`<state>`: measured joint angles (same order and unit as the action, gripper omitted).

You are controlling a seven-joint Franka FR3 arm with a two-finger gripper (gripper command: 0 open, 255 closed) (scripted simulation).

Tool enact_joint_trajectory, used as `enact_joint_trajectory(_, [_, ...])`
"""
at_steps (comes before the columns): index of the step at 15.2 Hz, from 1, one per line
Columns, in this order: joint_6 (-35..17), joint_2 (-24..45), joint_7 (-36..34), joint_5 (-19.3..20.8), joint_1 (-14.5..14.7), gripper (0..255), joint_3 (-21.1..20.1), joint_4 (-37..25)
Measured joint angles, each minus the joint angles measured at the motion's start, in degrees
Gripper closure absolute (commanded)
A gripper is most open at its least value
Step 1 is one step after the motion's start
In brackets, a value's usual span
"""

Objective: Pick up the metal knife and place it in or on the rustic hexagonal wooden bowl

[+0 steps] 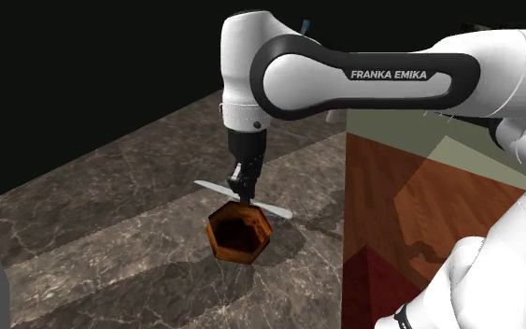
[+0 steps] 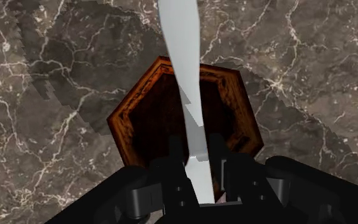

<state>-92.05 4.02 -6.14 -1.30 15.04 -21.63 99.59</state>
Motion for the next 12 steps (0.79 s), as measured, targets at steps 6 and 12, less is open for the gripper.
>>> enact_joint_trajectory(6, [-4.3,-1.1,0.3,-0.4,-0.1,255,0.0,5.3])
enact_joint_trajectory(12, [-8.7,-0.3,0.3,-0.1,-0.1,255,0.0,9.0])
